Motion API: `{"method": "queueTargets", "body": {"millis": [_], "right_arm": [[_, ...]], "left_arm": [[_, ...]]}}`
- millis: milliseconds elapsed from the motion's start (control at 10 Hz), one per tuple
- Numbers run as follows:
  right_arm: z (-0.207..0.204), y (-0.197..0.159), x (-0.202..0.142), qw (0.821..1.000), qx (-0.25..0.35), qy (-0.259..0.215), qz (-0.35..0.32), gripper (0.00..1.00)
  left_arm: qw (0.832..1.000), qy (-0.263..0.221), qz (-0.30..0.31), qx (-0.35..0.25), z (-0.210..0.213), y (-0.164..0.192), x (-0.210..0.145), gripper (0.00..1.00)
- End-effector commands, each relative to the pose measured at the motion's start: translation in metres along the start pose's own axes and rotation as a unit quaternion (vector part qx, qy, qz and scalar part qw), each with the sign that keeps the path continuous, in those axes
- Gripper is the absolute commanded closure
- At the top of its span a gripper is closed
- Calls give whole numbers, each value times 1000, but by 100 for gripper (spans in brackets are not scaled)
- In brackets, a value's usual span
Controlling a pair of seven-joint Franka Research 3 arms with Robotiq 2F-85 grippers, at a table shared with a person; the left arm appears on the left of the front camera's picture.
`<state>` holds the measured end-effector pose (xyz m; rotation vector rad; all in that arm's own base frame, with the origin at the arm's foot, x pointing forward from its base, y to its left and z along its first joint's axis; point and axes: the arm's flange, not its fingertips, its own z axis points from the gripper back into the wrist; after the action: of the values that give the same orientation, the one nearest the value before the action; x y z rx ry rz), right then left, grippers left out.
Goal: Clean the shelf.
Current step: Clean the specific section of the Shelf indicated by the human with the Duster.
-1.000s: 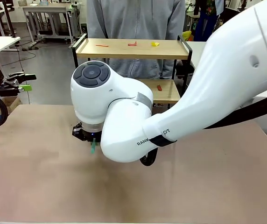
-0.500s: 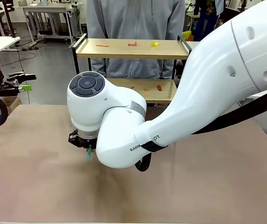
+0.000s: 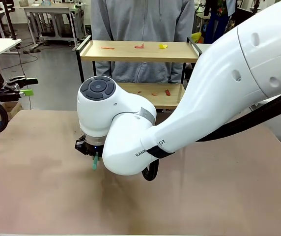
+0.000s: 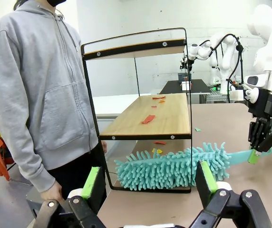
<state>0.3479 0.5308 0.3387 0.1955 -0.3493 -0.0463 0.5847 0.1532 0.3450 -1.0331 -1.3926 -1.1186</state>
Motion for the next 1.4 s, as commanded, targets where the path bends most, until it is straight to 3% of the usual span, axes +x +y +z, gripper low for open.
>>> {"method": "queueTargets", "body": {"millis": [0, 400, 1300], "right_arm": [[-1, -1, -1, 1000, -8, -6, 2, 87], [-1, -1, -1, 1000, -3, -1, 1, 87], [8, -116, 15, 996, -11, 50, -72, 87]], "left_arm": [[1000, 1, -6, 1, -1, -1, 3, 0], [1000, 1, -6, 1, -1, -1, 3, 0], [1000, 1, -6, 1, -1, -1, 3, 0]]}}
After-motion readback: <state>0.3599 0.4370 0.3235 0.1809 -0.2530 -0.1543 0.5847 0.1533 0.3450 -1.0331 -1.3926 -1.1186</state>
